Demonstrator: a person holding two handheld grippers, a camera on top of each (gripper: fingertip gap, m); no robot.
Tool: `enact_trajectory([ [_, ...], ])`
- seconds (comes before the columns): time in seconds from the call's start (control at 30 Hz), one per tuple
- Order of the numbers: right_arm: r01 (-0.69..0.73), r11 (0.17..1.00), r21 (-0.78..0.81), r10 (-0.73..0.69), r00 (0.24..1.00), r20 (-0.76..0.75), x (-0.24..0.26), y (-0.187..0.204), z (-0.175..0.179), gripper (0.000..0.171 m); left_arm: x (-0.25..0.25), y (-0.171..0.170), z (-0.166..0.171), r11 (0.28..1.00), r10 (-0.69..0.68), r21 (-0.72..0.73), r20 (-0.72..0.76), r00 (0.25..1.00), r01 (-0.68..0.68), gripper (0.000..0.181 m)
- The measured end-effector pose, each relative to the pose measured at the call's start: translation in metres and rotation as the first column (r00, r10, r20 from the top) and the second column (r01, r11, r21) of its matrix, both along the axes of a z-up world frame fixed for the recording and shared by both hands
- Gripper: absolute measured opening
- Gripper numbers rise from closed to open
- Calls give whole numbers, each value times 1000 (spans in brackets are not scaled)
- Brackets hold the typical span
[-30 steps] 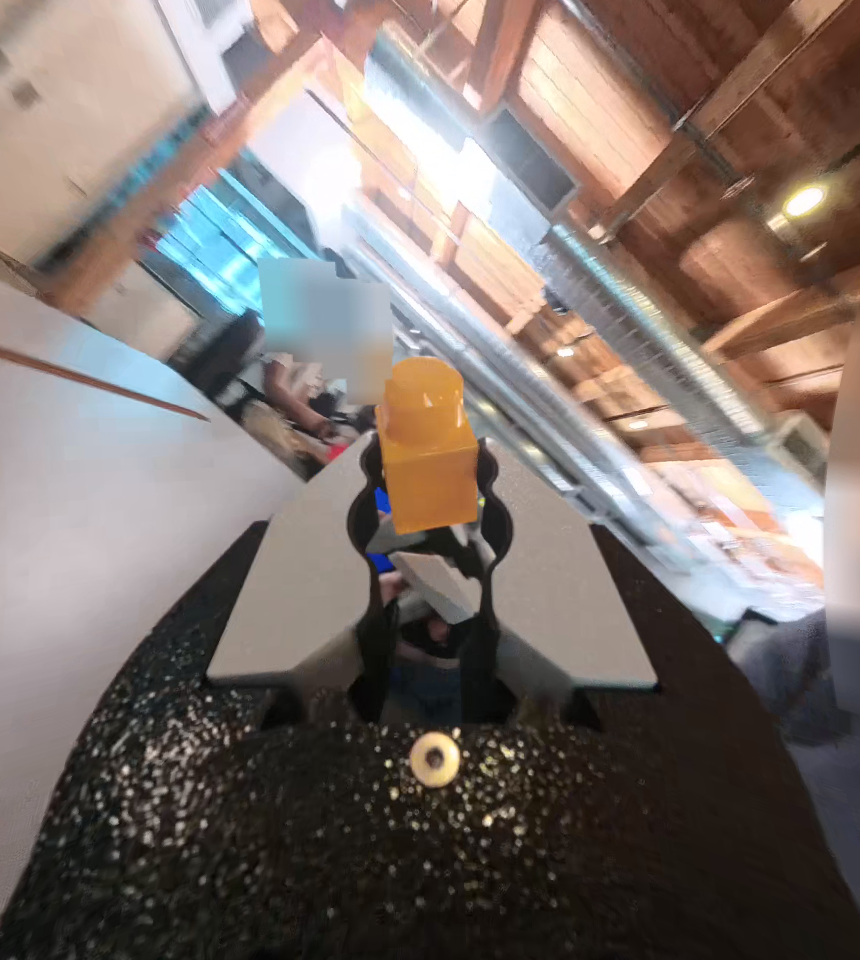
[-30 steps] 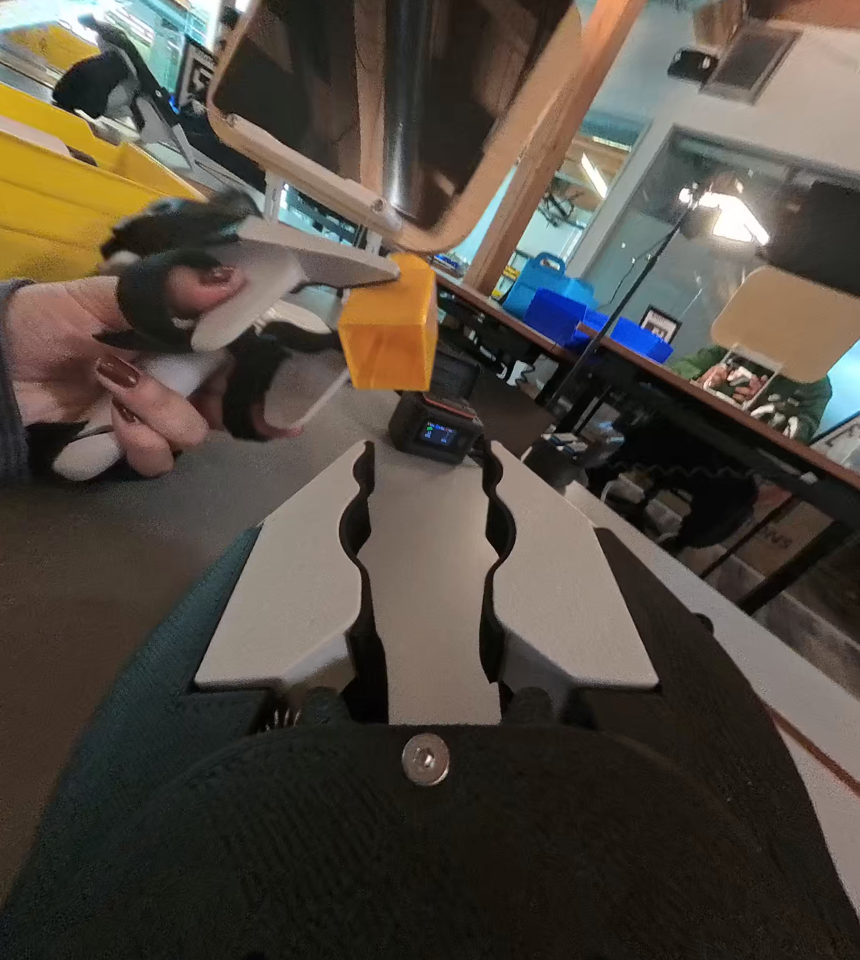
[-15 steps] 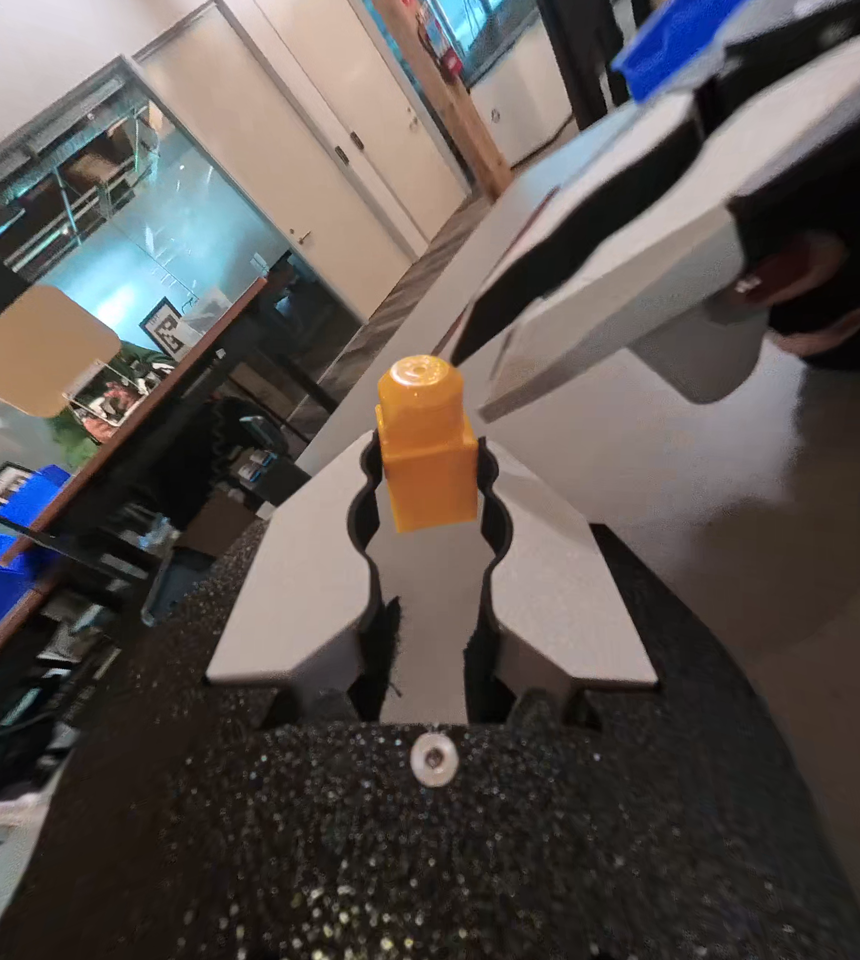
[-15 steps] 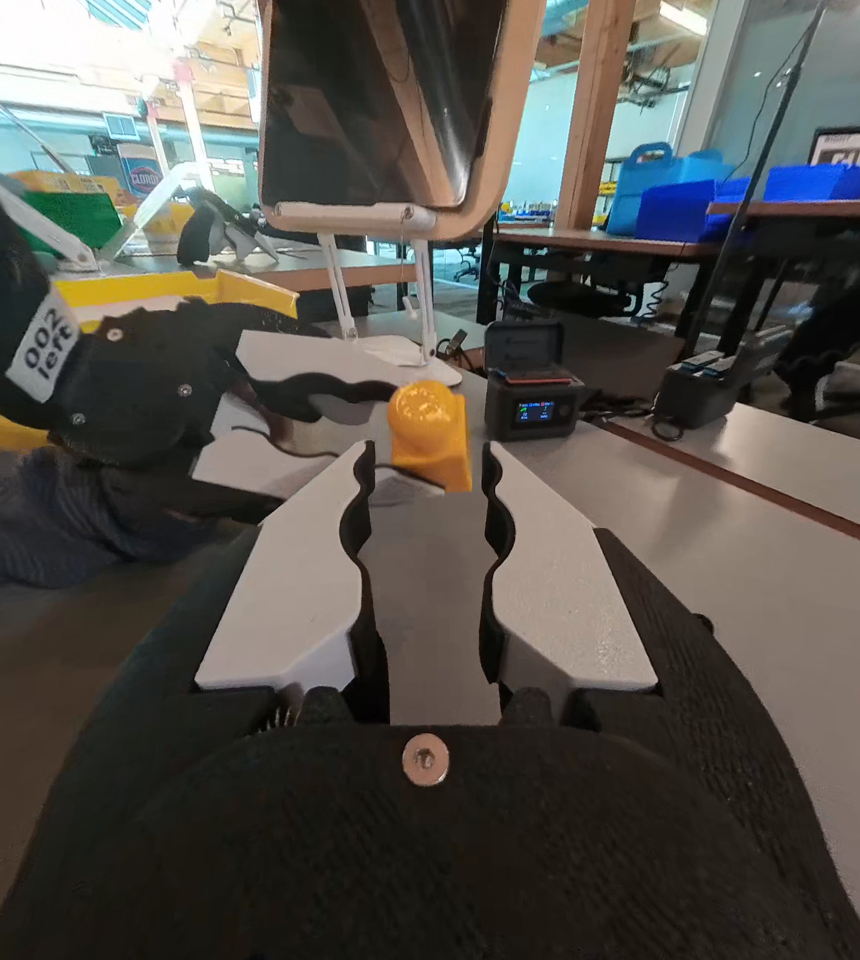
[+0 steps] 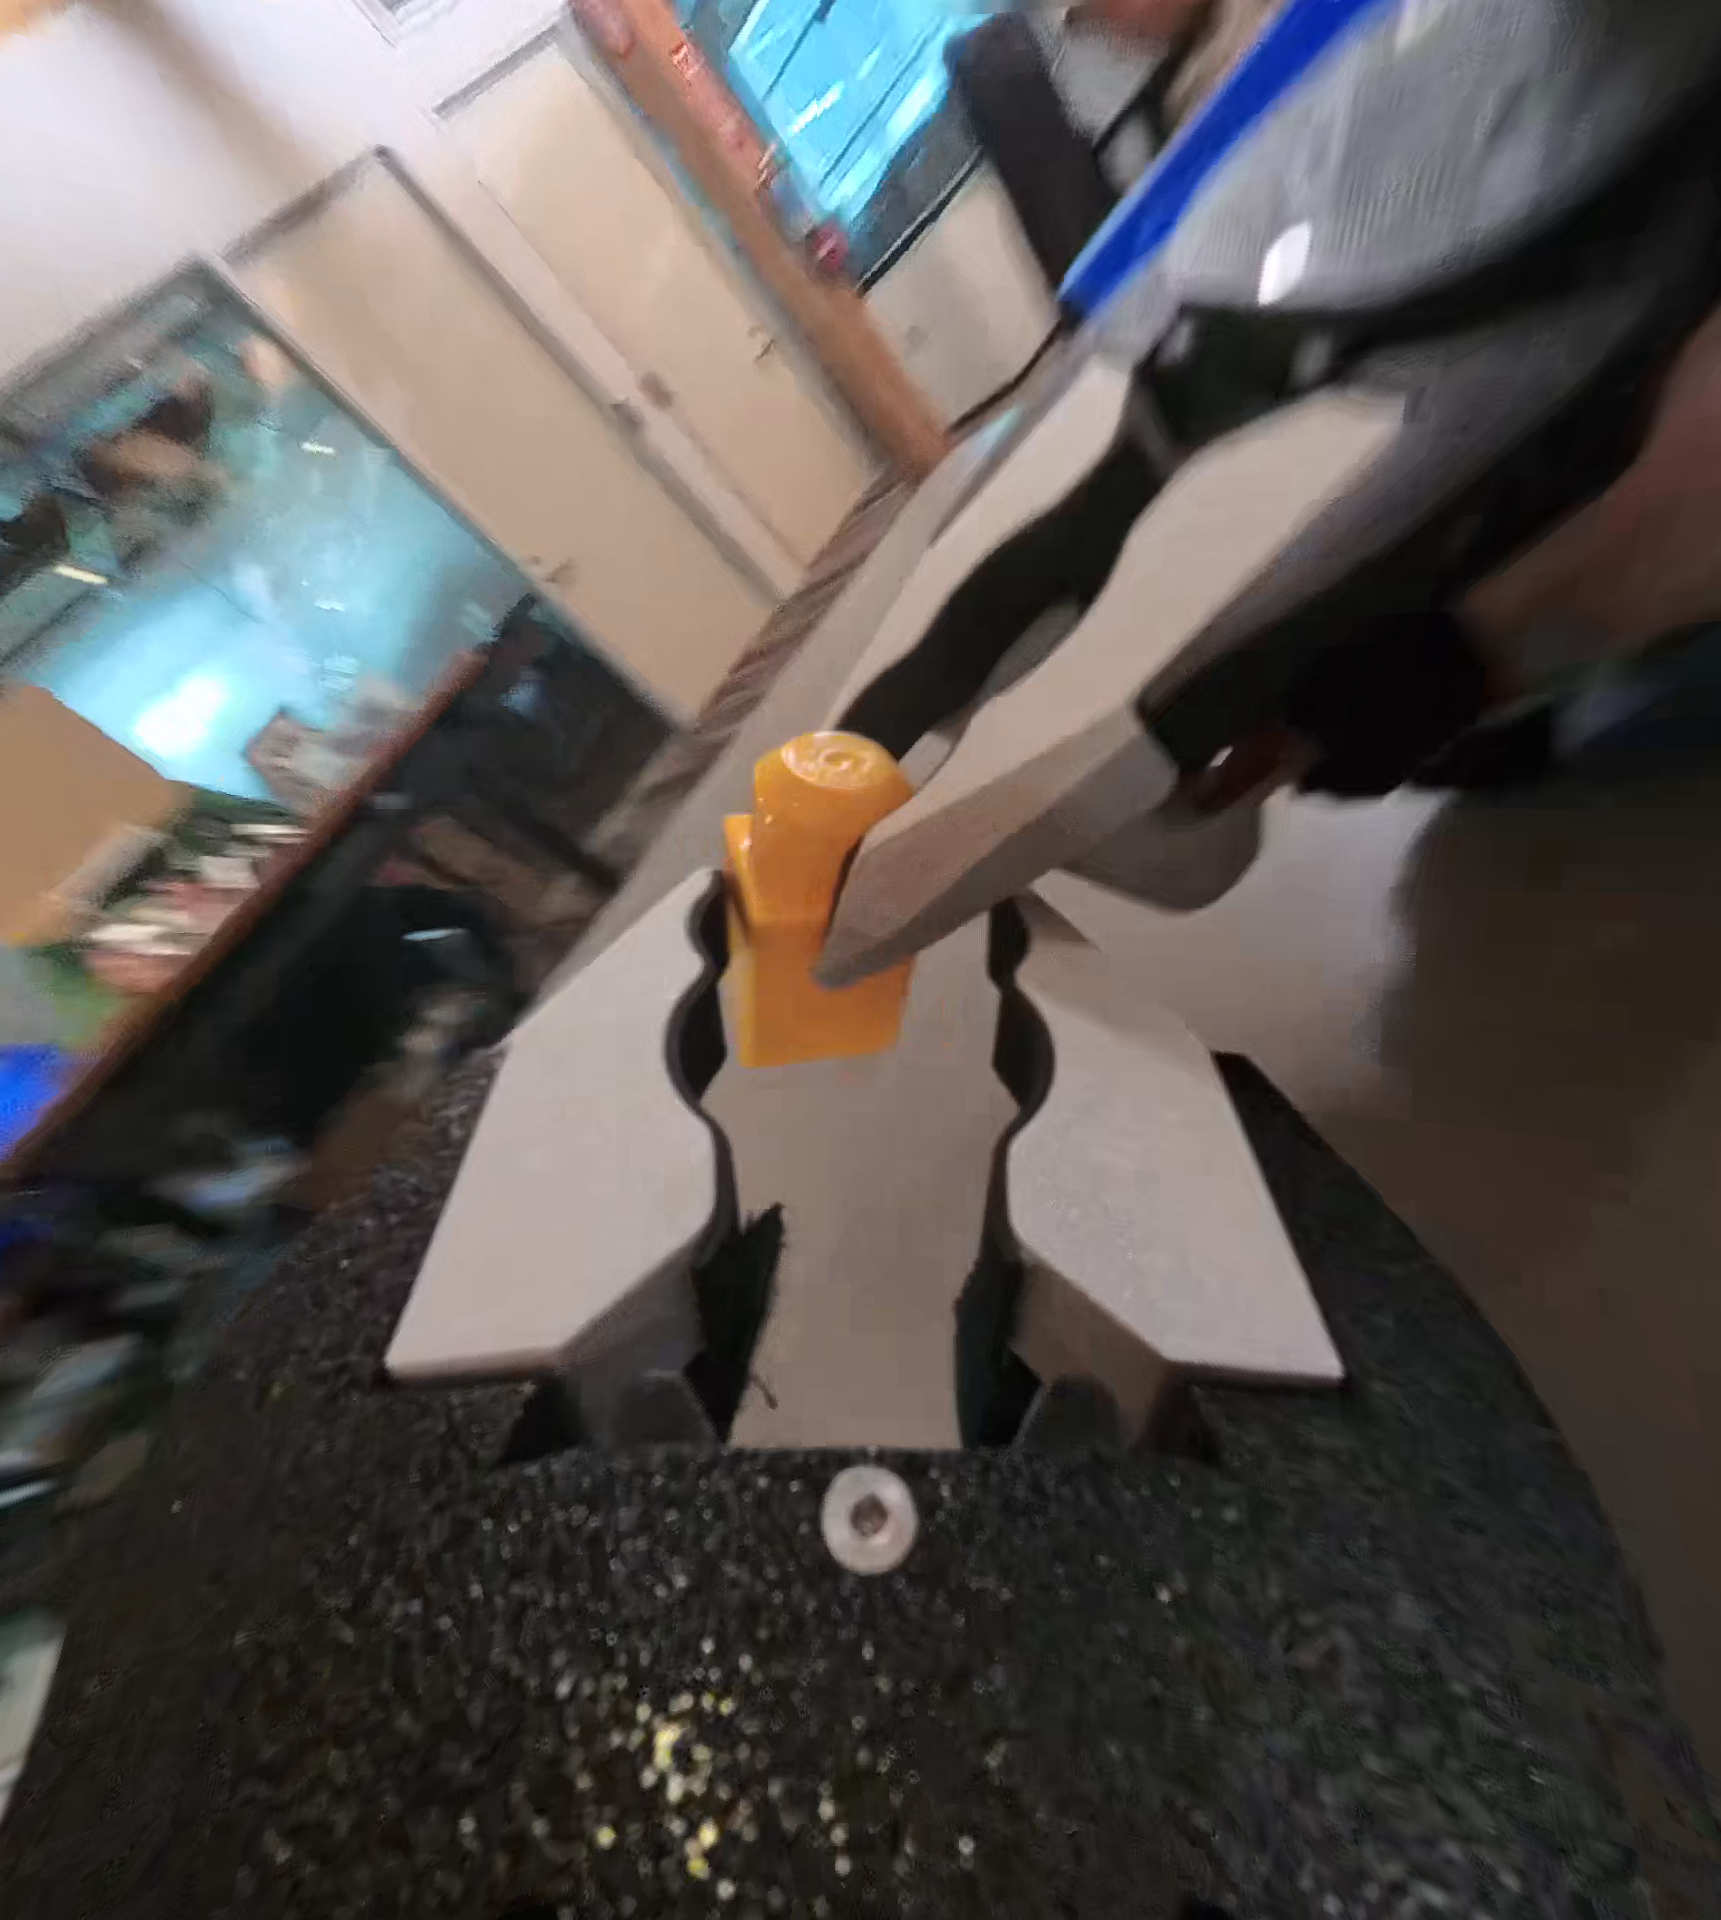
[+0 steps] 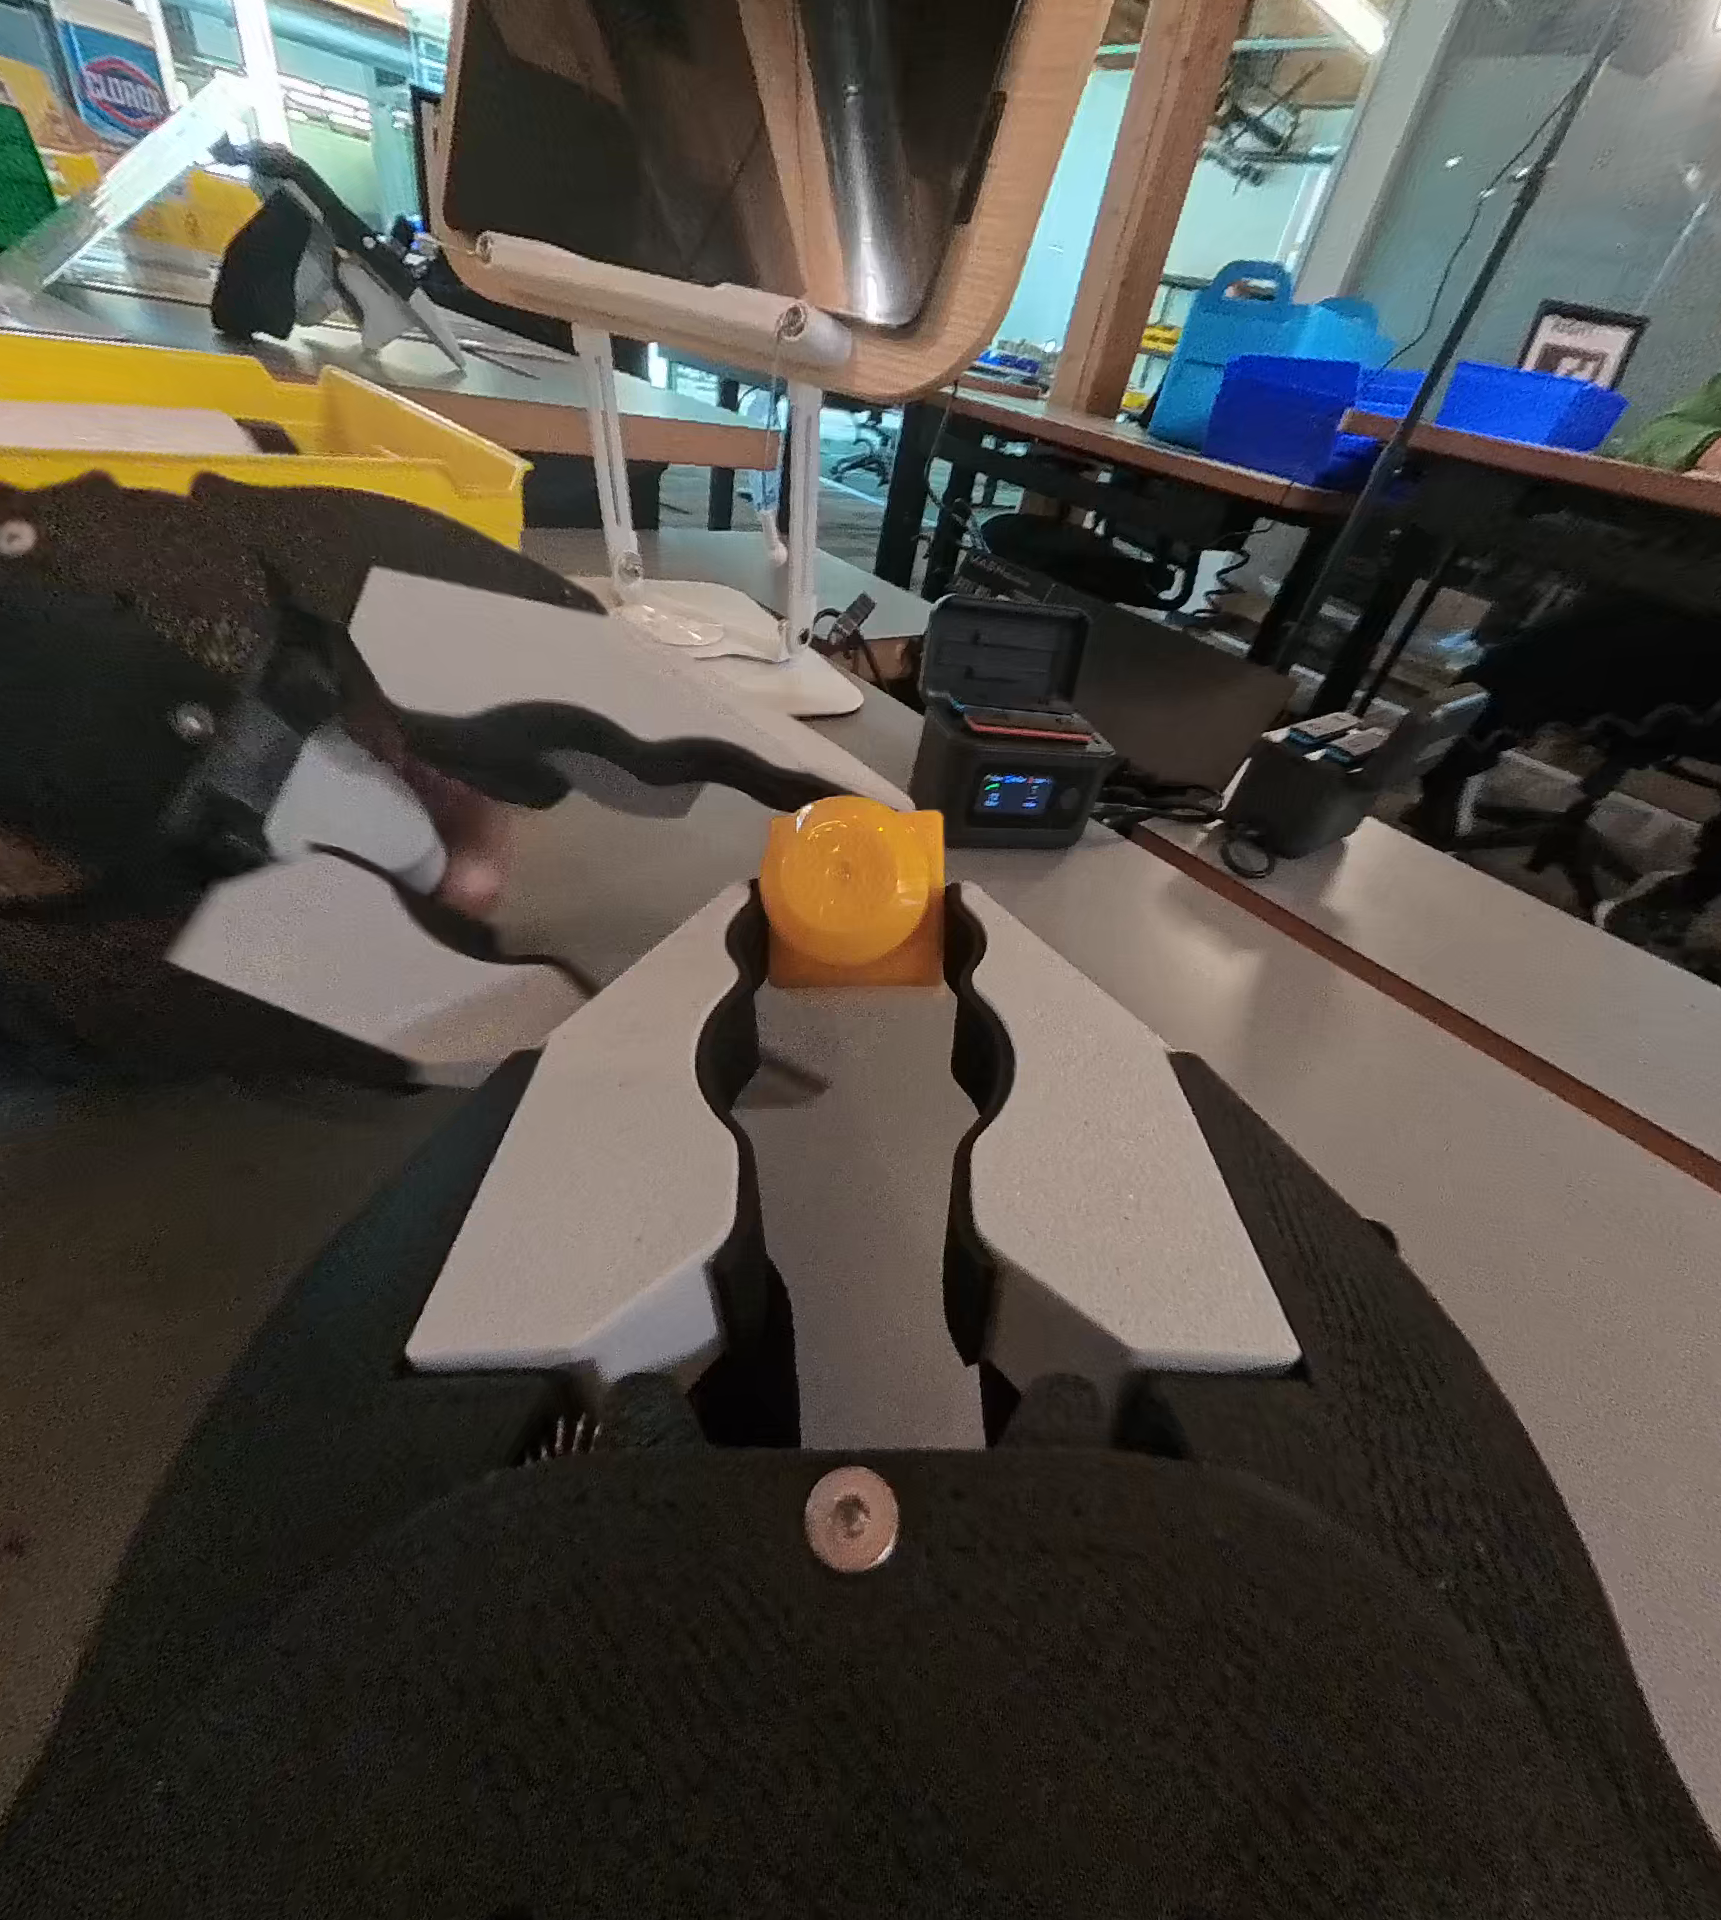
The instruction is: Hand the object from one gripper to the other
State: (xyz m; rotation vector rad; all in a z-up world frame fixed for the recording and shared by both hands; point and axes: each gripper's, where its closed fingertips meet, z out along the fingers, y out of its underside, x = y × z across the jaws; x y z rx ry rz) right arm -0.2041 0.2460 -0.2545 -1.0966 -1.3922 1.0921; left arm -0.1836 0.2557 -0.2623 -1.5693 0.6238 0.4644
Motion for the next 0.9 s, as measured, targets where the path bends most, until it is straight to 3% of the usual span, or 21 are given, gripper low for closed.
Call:
enact_trajectory([
  [0.1, -12, 998, -69, 8, 998, -56, 7, 7, 12, 32, 6, -6, 11, 989, -143, 9, 310, 940, 147, 65],
  [0.23, -198, 946, -256, 173, 978, -118, 17, -1, 21, 32, 9, -16, 27, 939, -314, 96, 625, 715, 329, 70],
  [0.33, -385, 825, -413, 317, 921, -225, 28, -12, 35, 31, 15, -22, 29, 885, -382, 124, 744, 548, 448, 67],
  [0.47, -514, 714, -475, 436, 858, -273, 38, -24, 40, 32, 26, -33, 36, 807, -468, 175, 773, 429, 564, 48],
  [0.67, -555, 660, -507, 472, 831, -295, 40, -29, 42, 32, 27, -36, 40, 812, -496, 194, 728, 474, 551, 35],
  [0.7, -530, 658, -535, 444, 847, -293, 37, -24, 40, 34, 23, -35, 43, 832, -494, 207, 698, 518, 515, 34],
  [0.8, -422, 628, -654, 346, 904, -251, 24, -4, 31, 63, 3, -31, 48, 913, -408, 227, 534, 741, 339, 33],
  [0.9, -379, 556, -740, 340, 916, -213, 21, 3, 23, 67, -11, -28, 46, 956, -218, 246, 234, 948, 159, 34],
])
